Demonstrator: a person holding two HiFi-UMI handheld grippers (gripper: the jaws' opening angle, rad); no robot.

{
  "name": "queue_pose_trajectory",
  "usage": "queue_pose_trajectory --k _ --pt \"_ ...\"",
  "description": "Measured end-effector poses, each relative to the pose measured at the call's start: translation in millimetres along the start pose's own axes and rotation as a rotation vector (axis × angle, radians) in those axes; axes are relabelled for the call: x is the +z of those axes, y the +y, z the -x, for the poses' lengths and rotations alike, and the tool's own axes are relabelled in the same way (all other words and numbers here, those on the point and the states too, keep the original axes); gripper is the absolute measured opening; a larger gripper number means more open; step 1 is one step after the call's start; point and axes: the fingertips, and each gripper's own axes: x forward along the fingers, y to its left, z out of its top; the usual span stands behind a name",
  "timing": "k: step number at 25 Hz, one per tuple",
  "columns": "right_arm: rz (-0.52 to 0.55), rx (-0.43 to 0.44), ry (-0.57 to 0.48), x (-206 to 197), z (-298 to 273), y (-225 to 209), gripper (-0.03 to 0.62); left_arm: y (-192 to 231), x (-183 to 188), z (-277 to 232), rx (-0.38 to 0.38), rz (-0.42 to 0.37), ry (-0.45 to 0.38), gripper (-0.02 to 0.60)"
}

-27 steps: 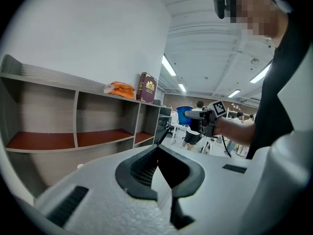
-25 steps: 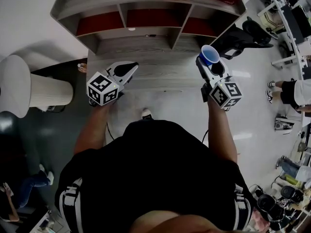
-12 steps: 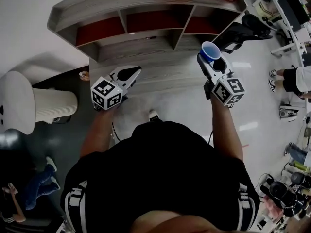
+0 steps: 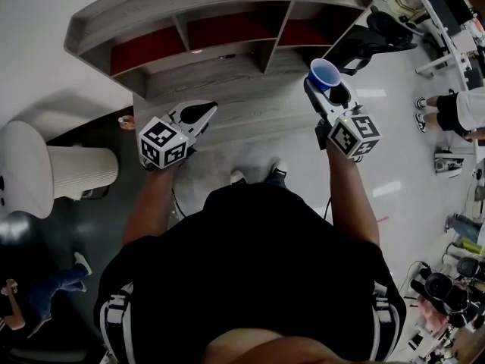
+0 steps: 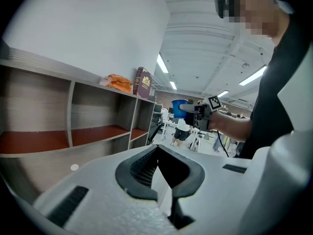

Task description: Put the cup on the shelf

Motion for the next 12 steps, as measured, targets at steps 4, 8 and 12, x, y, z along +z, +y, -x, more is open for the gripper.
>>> queue_pose_trajectory --k 4,8,12 --pt "0.000 0.011 -0.007 3 2 0 0.282 -2 6 2 0.006 -0.004 0.002 0.017" --pt "0.010 0.025 -0.023 10 5 -6 0.282 -7 9 2 0.021 -0.025 0.016 0.017" --pt "0.021 0.029 -0.035 15 8 -19 0.282 -15 18 -5 0.037 -0.032 -0.001 0.017"
